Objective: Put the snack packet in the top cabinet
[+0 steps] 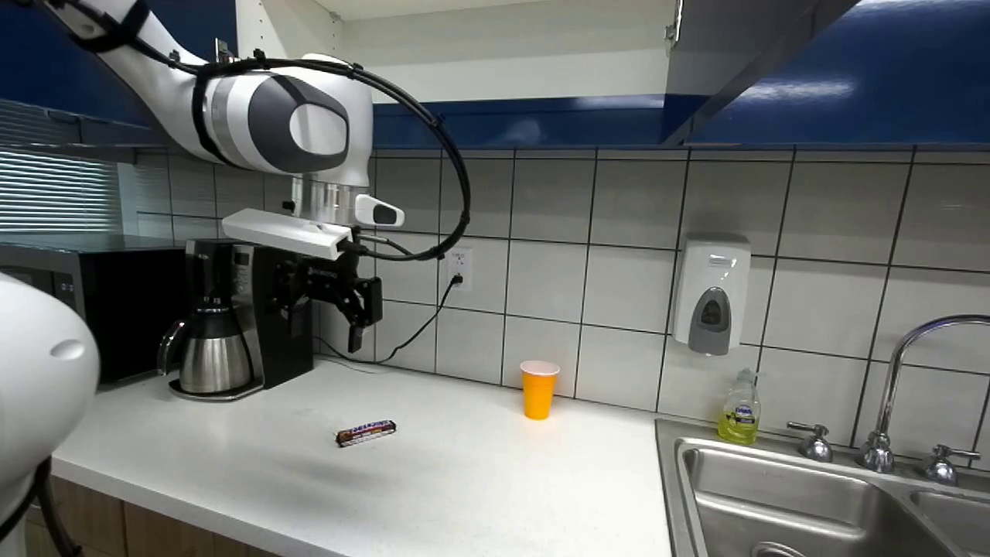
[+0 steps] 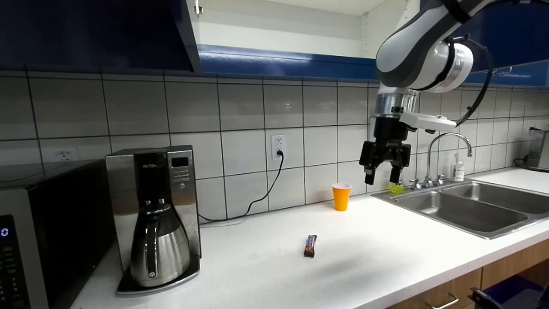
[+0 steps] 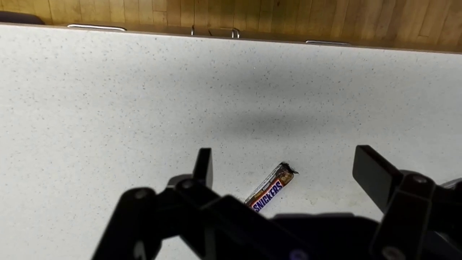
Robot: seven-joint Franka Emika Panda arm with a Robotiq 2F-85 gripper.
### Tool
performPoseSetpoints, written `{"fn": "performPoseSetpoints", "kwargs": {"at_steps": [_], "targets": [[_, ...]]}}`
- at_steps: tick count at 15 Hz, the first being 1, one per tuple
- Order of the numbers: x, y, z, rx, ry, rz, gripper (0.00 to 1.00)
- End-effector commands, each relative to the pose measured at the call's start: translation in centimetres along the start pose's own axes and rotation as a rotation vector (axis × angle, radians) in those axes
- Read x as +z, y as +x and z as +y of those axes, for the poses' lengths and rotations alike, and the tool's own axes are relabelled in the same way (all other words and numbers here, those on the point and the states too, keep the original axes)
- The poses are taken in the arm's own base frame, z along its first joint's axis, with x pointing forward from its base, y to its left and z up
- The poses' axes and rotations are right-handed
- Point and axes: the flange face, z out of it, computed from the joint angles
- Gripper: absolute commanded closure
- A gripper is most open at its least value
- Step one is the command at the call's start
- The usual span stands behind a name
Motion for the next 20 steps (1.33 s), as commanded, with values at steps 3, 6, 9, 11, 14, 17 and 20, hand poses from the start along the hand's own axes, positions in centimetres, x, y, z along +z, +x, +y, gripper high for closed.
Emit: {"fn": "performPoseSetpoints", "kwargs": {"at_steps": [3,6,9,11,14,17,20], "targets": [[1.6,3.6,-1.5,-0.041,-0.032,0.004,0.00],[3.0,5.4,-2.1,-0.054,-0.039,0.002,0.00],[4.3,7.0,-2.6,-0.073,-0.041,0.010,0.00],[5.1,7.7,-2.8,-0.086,-0.039,0.015,0.00],[6.8,8.5,-2.6,-0.083,-0.047,0.016,0.00],[9.3,9.0,-1.7,-0.075,-0.050,0.012,0.00],[12.2,9.3,-1.0,-0.067,-0.054,0.002,0.00]]}}
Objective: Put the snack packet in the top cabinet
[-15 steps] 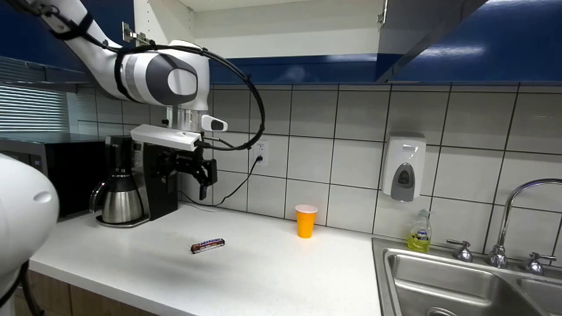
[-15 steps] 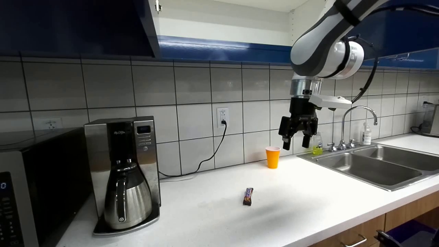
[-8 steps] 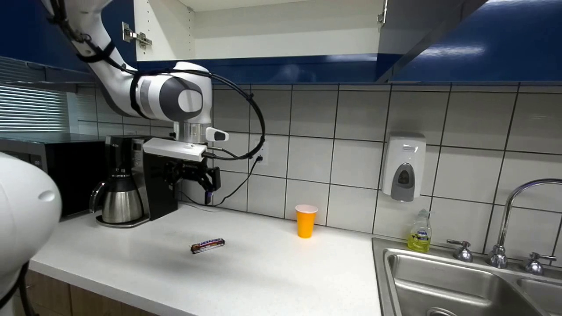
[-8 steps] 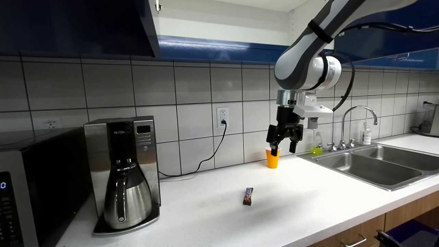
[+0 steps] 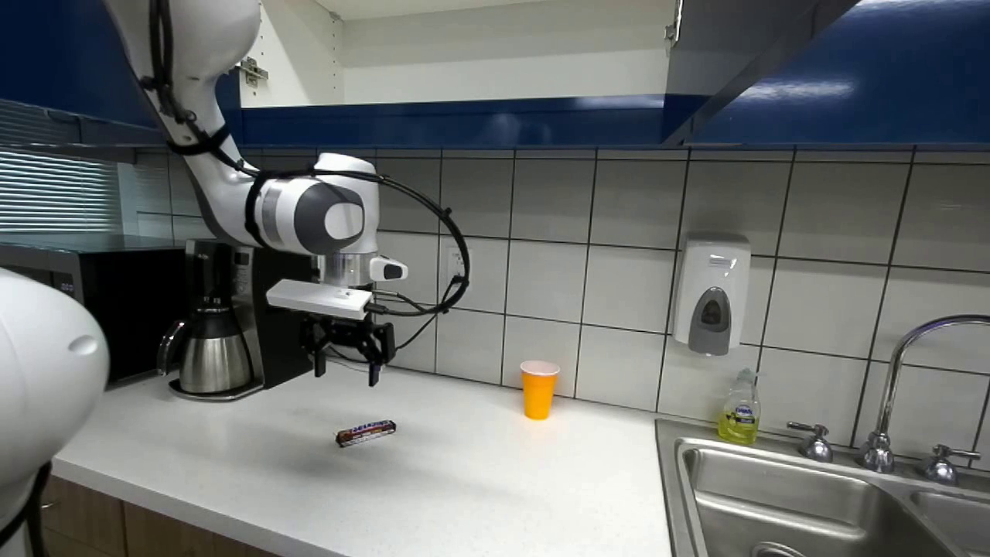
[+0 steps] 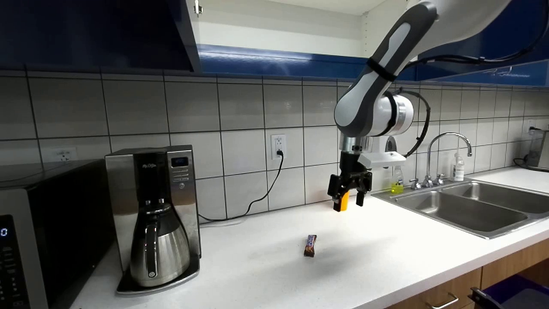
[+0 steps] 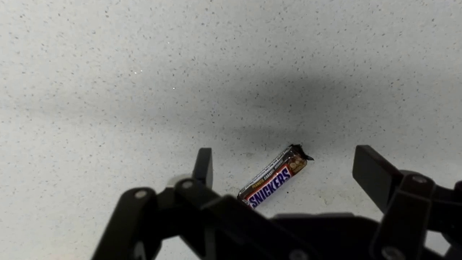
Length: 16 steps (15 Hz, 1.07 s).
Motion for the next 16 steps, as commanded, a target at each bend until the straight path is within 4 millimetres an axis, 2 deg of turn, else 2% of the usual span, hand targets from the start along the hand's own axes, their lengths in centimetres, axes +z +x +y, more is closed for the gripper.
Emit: {"fn": "performPoseSetpoints", "kwargs": {"at_steps": [1,4,7,16], "targets": [[3.3,1.2,0.8,0.008,-0.004,-0.007,0.00],[6.0,1.6,1.0,0.009,-0.003,-0.018,0.00],[7.8,2.8,1.0,0.009,0.000,-0.012,0.00],[10.1,8.1,-0.5,-0.018,0.003,0.006,0.00]]}}
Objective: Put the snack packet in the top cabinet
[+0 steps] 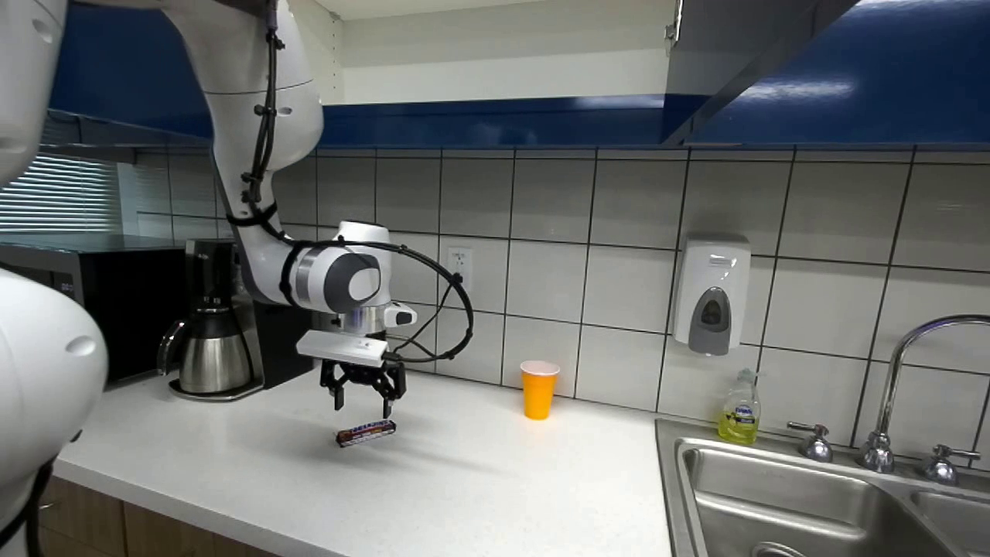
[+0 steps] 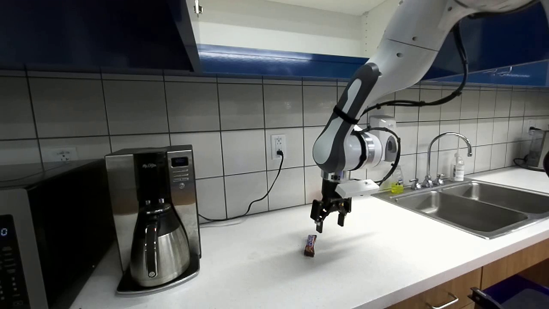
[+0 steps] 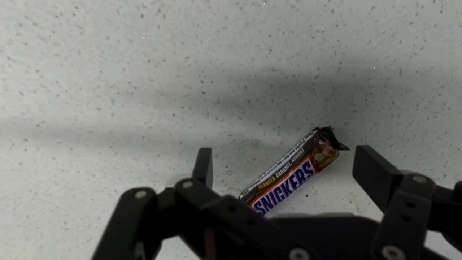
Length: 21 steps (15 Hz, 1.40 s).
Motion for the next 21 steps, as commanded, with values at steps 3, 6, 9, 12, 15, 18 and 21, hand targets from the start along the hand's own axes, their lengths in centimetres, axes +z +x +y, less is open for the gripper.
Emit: {"fn": "performPoseSetpoints", "kwargs": {"at_steps": [3,6,9,12,15,18,21], "targets": [[1.5,3.7,-1.2,-0.023,0.007,-0.001,0.00],[2.2,4.9,-1.6,-0.032,-0.002,-0.023,0.00],[2.7,5.9,-2.0,-0.048,-0.004,-0.048,0.00],[3.2,6.7,-2.5,-0.066,0.000,-0.082,0.00],[3.5,7.3,-2.7,-0.068,-0.005,-0.114,0.00],[3.8,7.7,-2.9,-0.065,-0.005,-0.150,0.00],[4.0,8.1,-2.9,-0.058,-0.002,-0.166,0.00]]}}
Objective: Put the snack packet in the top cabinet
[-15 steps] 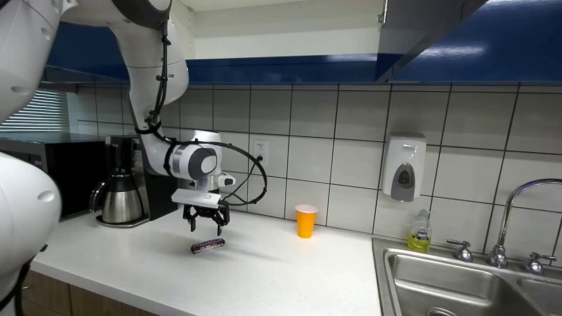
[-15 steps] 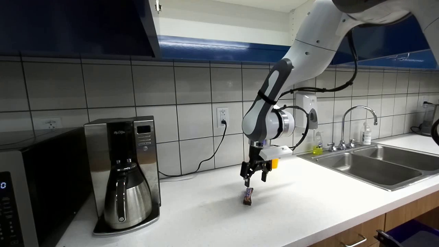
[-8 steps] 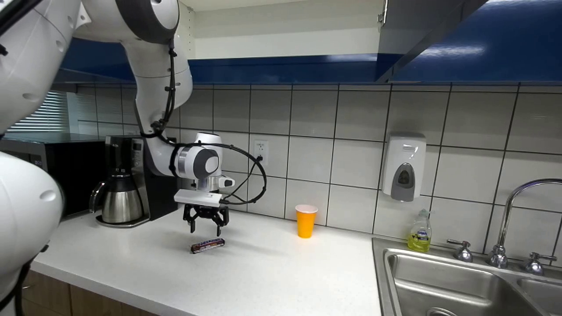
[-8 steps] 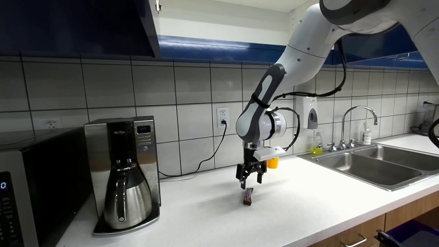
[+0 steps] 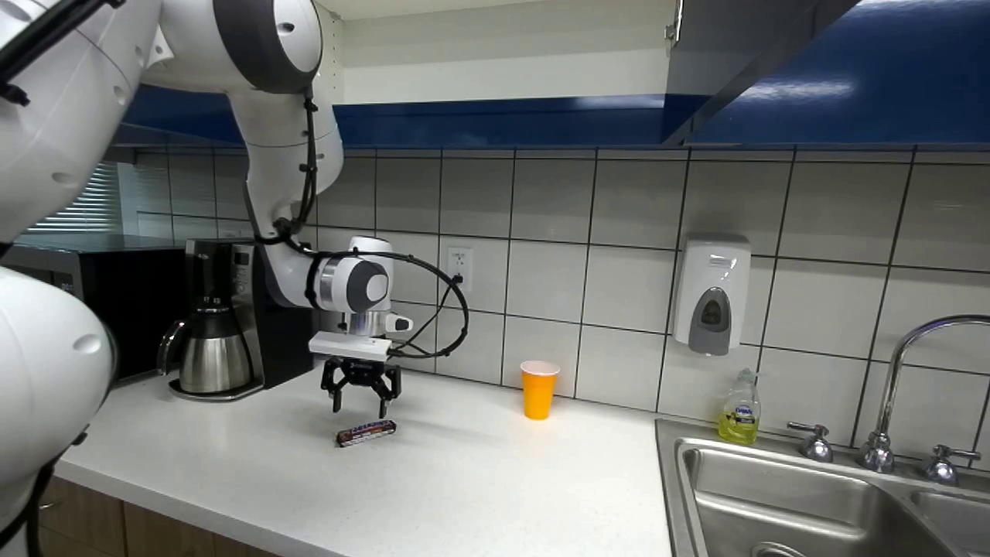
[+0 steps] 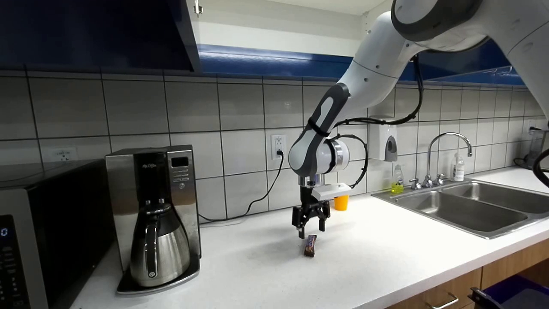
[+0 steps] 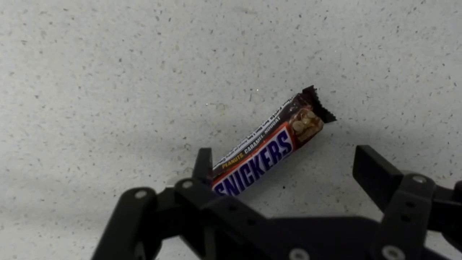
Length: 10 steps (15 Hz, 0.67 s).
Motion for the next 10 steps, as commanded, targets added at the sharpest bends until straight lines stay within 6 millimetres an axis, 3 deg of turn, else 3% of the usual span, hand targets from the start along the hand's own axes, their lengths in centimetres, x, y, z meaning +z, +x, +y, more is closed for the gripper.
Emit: {"fn": "performPoseSetpoints", "kwargs": {"at_steps": [1,10], "targets": [[-0.15,1.02,-0.25,0.019,-0.010,-0.035,0.00],[-0.02,0.72,0.00,0.012,0.002,-0.010,0.00]]}}
